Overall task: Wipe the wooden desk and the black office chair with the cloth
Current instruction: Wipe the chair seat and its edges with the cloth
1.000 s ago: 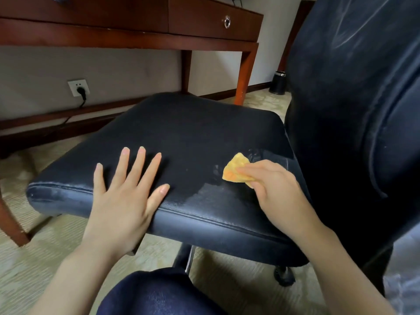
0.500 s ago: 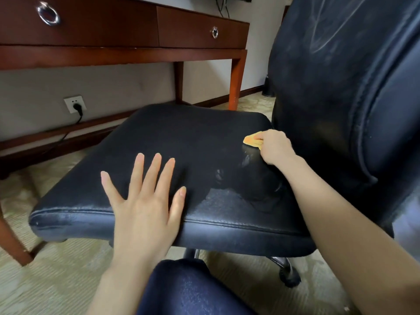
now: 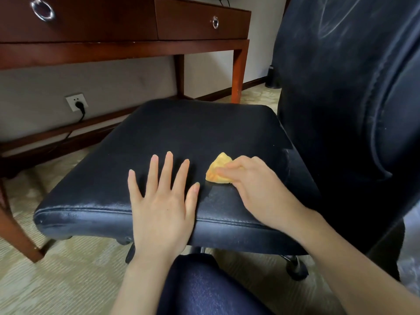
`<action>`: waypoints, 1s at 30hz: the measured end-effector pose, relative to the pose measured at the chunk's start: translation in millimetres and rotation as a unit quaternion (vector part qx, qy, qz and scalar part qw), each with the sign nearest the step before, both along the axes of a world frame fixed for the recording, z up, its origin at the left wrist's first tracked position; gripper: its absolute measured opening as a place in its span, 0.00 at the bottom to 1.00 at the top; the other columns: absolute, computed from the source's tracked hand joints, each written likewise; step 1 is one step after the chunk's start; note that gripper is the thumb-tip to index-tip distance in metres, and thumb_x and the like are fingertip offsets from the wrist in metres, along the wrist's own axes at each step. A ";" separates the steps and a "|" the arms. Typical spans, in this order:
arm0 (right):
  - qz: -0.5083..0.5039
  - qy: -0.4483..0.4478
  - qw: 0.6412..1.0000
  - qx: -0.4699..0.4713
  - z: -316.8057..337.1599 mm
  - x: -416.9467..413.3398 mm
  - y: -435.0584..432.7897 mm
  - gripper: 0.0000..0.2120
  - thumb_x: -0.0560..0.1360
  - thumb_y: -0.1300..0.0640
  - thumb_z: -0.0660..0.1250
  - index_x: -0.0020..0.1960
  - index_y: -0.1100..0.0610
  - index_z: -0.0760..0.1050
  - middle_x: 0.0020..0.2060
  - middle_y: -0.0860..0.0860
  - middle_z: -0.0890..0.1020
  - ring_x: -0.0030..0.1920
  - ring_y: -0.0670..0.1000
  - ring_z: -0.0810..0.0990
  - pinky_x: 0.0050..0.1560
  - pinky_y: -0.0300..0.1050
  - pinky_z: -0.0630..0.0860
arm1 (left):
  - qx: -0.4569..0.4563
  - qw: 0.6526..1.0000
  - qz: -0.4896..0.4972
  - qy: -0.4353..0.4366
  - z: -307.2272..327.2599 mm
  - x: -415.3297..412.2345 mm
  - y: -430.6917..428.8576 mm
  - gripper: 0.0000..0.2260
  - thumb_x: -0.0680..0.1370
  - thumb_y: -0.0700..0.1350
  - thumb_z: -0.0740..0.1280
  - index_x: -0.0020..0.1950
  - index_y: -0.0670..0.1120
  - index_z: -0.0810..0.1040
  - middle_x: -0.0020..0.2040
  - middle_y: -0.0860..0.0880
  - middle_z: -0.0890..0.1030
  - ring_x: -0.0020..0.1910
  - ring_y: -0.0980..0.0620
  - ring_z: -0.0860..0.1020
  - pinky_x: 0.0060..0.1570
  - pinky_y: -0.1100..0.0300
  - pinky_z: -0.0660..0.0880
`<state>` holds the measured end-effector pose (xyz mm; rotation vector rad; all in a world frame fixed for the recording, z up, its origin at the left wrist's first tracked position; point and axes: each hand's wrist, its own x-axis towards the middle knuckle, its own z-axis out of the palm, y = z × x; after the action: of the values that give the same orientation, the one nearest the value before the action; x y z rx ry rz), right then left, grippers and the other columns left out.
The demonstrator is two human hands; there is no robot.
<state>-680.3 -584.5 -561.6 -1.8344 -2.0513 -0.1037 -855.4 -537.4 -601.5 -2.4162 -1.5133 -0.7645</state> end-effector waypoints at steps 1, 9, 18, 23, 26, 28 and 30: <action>0.016 0.011 1.000 0.011 -0.7 -8.5 -9.0 0.26 0.77 0.71 0.58 0.66 0.44 0.73 0.58 0.48 0.74 0.54 0.52 0.69 0.56 0.45 0.71 | -0.002 1.000 0.000 0.001 -0.4 -0.6 0.0 0.24 0.81 0.55 0.48 0.70 0.48 0.72 0.72 0.43 0.70 0.73 0.41 0.64 0.69 0.38 0.54; 0.069 -0.005 0.996 0.049 -15.5 -9.9 -52.6 0.32 0.63 0.74 0.70 0.60 0.48 0.74 0.54 0.44 0.76 0.51 0.49 0.75 0.44 0.44 0.79 | -0.013 1.000 -0.024 0.012 -1.3 -7.6 2.1 0.30 0.82 0.59 0.39 0.71 0.48 0.71 0.71 0.45 0.71 0.72 0.42 0.65 0.69 0.41 0.55; -0.163 0.015 0.986 -0.008 -6.6 60.4 -22.9 0.23 0.78 0.69 0.55 0.66 0.48 0.74 0.58 0.51 0.75 0.52 0.54 0.70 0.55 0.46 0.70 | -0.018 0.997 -0.057 0.054 -1.1 -10.1 1.5 0.35 0.80 0.65 0.39 0.70 0.46 0.72 0.70 0.43 0.72 0.72 0.40 0.65 0.66 0.35 0.54; -0.265 -0.066 0.961 -0.043 3.1 79.9 26.6 0.18 0.76 0.72 0.53 0.59 0.59 0.73 0.54 0.57 0.73 0.51 0.56 0.69 0.44 0.46 0.66 | -0.021 0.992 -0.089 0.090 -1.0 -10.6 1.6 0.43 0.73 0.75 0.41 0.71 0.46 0.71 0.71 0.42 0.70 0.73 0.42 0.61 0.65 0.32 0.53; -0.297 -0.069 0.949 -0.077 10.4 89.2 60.5 0.19 0.76 0.69 0.57 0.65 0.60 0.71 0.59 0.57 0.72 0.60 0.59 0.70 0.57 0.50 0.71 | -0.022 0.988 -0.104 0.112 -1.5 -11.9 0.6 0.47 0.69 0.78 0.43 0.71 0.47 0.71 0.72 0.42 0.69 0.73 0.41 0.60 0.65 0.31 0.52; -0.310 -0.050 0.945 -0.091 12.5 98.1 79.9 0.22 0.75 0.67 0.59 0.68 0.58 0.69 0.61 0.57 0.73 0.62 0.59 0.70 0.63 0.52 0.70 | -0.030 0.987 -0.107 0.116 -1.2 -11.8 -0.2 0.48 0.67 0.80 0.44 0.72 0.48 0.70 0.72 0.43 0.69 0.73 0.41 0.60 0.65 0.31 0.51; -0.323 -0.027 0.941 -0.098 14.5 102.5 91.9 0.24 0.75 0.66 0.60 0.70 0.56 0.68 0.62 0.58 0.73 0.63 0.59 0.69 0.64 0.52 0.69 | -0.037 0.987 -0.106 0.112 -0.3 -11.2 -0.5 0.49 0.66 0.80 0.44 0.72 0.48 0.70 0.72 0.43 0.69 0.73 0.41 0.61 0.66 0.32 0.51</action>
<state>-577.7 -492.6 -547.1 -2.5901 -1.4480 -0.1274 -866.6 -537.9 -601.7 -2.6454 -1.2353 -0.4569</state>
